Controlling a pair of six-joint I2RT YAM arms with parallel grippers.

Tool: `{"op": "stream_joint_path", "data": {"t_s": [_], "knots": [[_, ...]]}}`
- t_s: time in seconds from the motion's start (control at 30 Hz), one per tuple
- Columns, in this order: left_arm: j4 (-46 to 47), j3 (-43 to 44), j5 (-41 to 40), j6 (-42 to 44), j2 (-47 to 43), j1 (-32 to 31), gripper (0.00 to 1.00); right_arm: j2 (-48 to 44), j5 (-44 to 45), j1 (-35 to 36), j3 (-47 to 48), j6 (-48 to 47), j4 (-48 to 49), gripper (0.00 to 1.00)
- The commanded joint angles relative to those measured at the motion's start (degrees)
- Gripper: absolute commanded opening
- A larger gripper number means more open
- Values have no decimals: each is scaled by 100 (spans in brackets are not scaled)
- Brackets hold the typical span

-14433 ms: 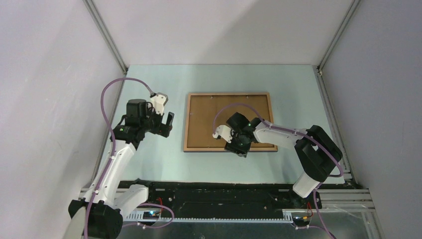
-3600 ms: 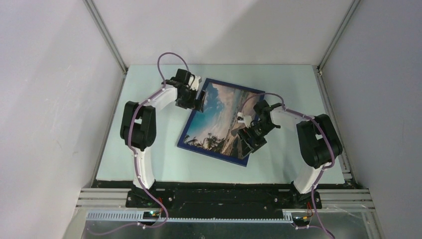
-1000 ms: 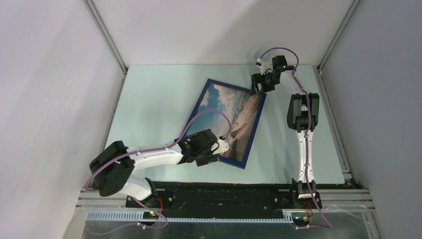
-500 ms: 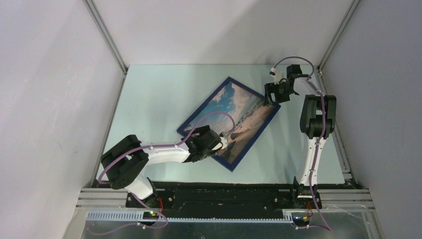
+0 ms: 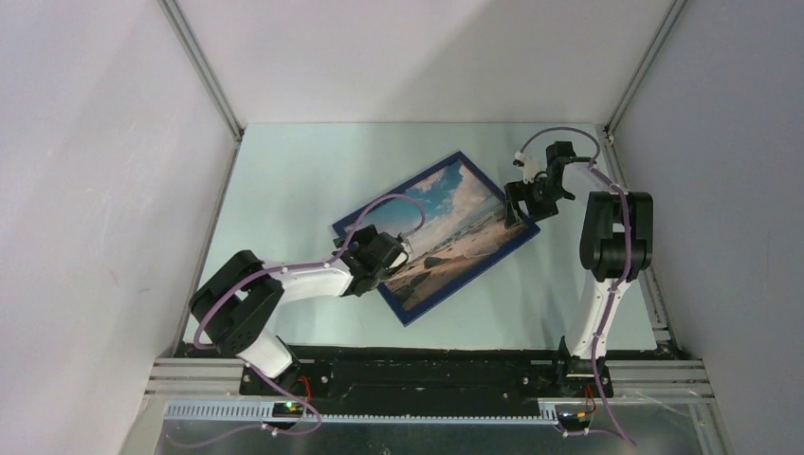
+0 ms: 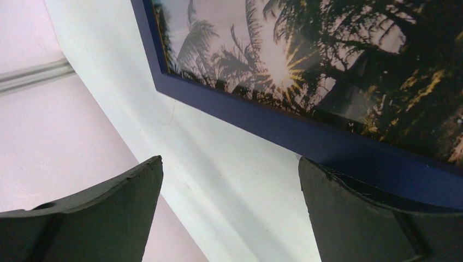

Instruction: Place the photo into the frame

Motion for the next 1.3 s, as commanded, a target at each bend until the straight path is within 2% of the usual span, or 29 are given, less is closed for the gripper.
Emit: {"op": "stream_joint_path", "data": {"t_s": [0.0,0.2,0.37,0.67,1.0,1.27], "knots": [[265,-75,594,-369,271,160,100,-239,-411,302,-612,51,-865,89],[-70,152,968,-589,245,411,100,-466,-273,352,-1071,-197,-872,90],[-418,447,1701,-928,390,806,100,-601,-323,460,-1343,-427,-883,91],[-1155,1225,2552,-1548,773,1565,100,-738,-247,654,-1739,-636,-904,91],[-1585,1652,2812,-1753,1015,1951,100,-923,65,667,-2114,-673,-807,92],[-1958,1889,3408,-2006,943,2313,100,-1265,155,636,-2301,-609,-724,92]]}}
